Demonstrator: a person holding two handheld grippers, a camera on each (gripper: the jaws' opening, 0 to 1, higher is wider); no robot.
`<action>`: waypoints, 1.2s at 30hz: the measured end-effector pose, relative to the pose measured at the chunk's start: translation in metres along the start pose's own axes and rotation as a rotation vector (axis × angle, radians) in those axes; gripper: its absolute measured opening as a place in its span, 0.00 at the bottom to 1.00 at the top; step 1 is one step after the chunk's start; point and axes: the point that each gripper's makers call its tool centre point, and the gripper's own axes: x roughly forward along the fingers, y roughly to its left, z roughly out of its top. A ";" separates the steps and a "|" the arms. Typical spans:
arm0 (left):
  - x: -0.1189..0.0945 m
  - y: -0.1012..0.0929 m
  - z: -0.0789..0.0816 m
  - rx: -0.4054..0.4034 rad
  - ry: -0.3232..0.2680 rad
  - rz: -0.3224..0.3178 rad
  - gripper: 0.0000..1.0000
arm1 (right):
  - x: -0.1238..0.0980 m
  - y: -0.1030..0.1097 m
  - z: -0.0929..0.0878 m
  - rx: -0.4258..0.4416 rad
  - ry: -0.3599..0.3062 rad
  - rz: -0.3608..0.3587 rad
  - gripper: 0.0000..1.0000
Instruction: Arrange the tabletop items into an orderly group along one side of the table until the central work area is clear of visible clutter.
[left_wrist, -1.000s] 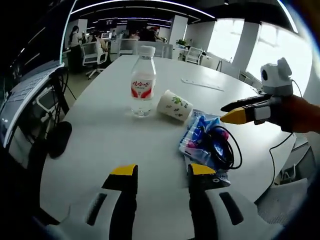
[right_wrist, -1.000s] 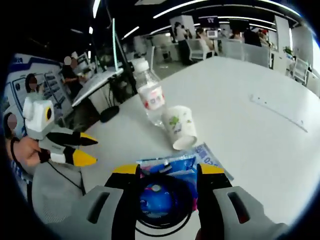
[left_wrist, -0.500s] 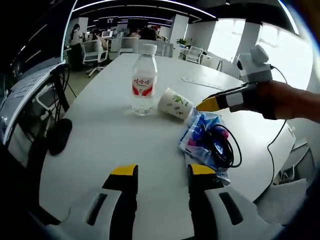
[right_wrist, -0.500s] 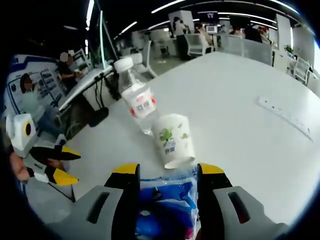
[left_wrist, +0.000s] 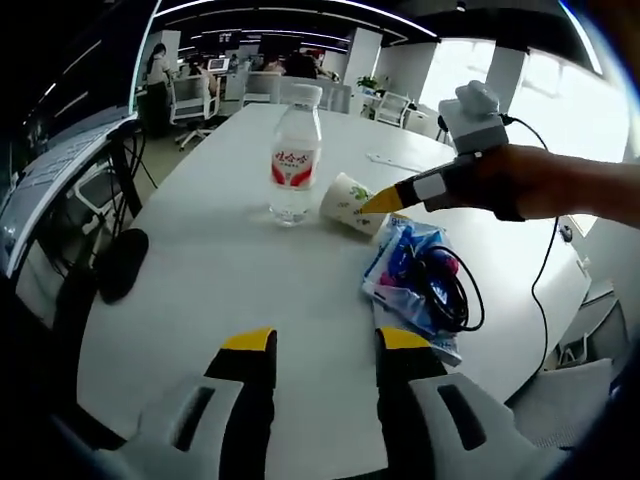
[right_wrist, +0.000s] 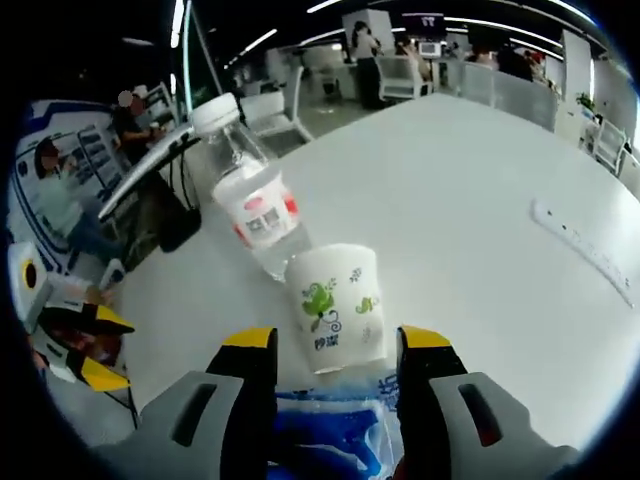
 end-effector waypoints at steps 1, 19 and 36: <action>0.000 0.001 0.001 -0.003 -0.002 0.001 0.38 | 0.000 0.002 -0.001 -0.002 0.006 0.003 0.46; -0.002 0.003 0.001 -0.010 0.003 0.011 0.37 | 0.013 0.001 -0.010 -0.043 0.074 0.020 0.37; 0.000 -0.004 0.008 0.007 -0.005 -0.002 0.37 | -0.002 0.001 -0.008 -0.021 0.030 0.009 0.36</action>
